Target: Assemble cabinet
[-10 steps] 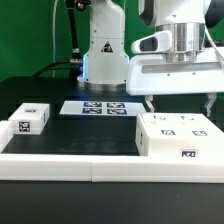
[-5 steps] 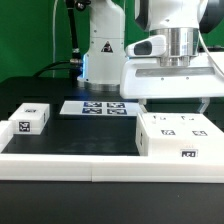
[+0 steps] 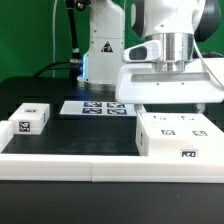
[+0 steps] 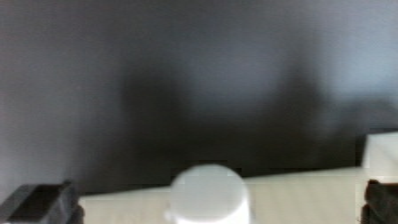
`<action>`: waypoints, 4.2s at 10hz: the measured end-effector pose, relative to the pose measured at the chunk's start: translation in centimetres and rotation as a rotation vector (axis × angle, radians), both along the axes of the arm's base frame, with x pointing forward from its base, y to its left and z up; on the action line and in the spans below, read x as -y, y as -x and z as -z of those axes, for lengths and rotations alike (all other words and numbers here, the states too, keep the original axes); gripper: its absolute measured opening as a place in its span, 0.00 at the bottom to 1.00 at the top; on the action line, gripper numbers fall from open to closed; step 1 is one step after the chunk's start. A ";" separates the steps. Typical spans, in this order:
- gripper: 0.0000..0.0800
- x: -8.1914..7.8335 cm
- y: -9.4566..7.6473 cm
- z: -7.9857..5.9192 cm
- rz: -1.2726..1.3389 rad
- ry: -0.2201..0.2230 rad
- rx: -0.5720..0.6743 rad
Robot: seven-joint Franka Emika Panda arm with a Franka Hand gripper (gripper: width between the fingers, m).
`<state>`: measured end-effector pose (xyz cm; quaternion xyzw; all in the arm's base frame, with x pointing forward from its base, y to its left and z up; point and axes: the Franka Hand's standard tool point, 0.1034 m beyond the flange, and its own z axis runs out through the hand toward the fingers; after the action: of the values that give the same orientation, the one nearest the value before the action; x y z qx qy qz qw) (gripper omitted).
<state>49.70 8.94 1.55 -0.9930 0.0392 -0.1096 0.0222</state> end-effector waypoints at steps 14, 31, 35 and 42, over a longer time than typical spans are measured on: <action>0.28 0.4 0.1 0.9 -0.031 0.013 0.021; 0.00 0.0 -0.9 -5.3 -0.067 -0.007 -0.022; 0.00 -0.2 -1.2 -6.0 -0.069 -0.011 -0.030; 0.00 0.3 -2.4 -8.5 -0.100 -0.020 -0.091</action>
Offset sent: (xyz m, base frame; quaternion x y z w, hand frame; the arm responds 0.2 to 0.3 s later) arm 0.0018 -0.0076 0.0047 0.0011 -0.0146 -0.0166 0.9998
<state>52.11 8.60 10.00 -0.9974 -0.0083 -0.0626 0.0358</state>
